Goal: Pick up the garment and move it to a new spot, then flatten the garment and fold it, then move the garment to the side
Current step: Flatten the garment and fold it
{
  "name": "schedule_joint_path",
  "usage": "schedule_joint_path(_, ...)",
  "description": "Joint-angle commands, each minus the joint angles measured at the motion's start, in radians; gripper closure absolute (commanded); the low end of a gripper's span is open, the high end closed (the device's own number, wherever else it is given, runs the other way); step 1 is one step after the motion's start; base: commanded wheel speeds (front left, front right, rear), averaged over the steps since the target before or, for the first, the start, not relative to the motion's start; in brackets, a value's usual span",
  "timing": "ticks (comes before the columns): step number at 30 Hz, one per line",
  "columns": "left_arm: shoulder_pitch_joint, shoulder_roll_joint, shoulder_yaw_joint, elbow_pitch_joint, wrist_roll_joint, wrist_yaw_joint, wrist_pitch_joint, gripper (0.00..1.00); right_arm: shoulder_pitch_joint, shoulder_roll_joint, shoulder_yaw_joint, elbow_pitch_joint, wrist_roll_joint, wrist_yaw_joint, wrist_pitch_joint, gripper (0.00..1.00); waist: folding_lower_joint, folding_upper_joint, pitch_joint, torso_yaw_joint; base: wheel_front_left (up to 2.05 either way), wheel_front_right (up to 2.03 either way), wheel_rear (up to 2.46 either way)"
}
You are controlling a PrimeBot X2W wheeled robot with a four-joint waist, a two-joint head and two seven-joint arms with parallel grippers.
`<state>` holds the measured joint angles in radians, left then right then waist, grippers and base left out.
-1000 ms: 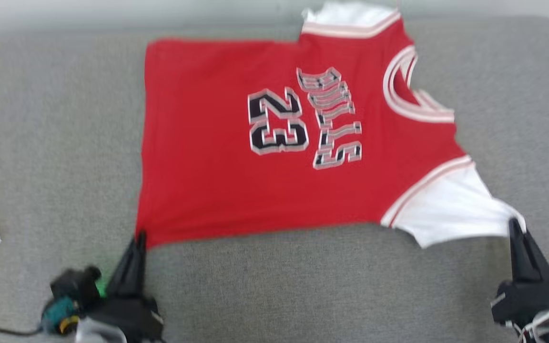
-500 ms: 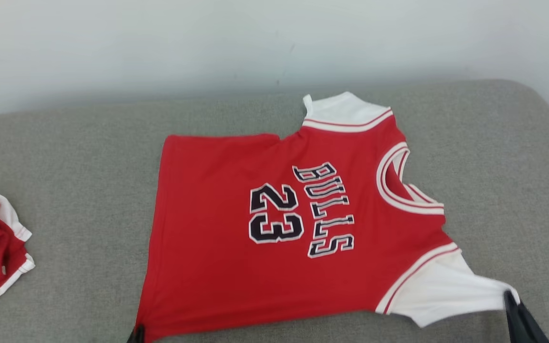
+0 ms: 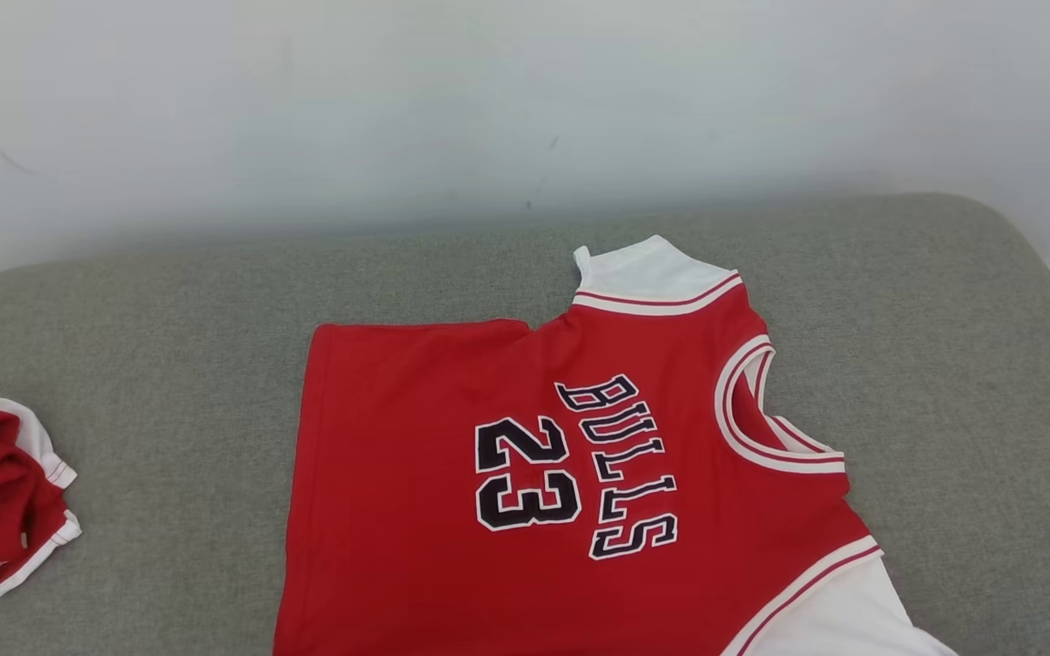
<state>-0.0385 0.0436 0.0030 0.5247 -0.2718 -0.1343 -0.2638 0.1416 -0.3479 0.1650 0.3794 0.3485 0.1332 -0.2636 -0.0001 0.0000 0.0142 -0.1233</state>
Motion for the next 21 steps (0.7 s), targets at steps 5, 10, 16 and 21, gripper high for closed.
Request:
schedule_joint_path(5, 0.028, 0.012, -0.036, -0.036, -0.016, 0.005, -0.001, 1.00, 0.016, -0.004, 0.019, -0.037, 0.007, -0.003, -0.001, 1.00, 0.0001, 0.0000, 0.002, 0.001, 0.00, 0.00, 0.00)
schedule_joint_path(10, 0.015, 0.008, -0.089, -0.094, -0.015, 0.005, -0.001, 1.00, -0.018, -0.006, 0.009, -0.086, 0.001, -0.003, -0.001, 1.00, 0.0001, 0.0000, 0.008, 0.017, 0.00, 0.00, 0.00)
schedule_joint_path(16, -0.008, 0.008, -0.103, -0.171, -0.007, 0.005, -0.001, 1.00, -0.078, -0.001, -0.022, -0.120, -0.026, -0.003, 0.000, 1.00, 0.0001, 0.0000, 0.025, 0.037, 0.00, 0.00, 0.00)
schedule_joint_path(21, -0.045, 0.008, -0.108, -0.190, 0.002, 0.005, -0.001, 1.00, -0.162, 0.013, -0.031, -0.109, -0.042, -0.003, 0.000, 1.00, 0.0001, 0.0000, 0.057, 0.047, 0.00, 0.00, 0.00)
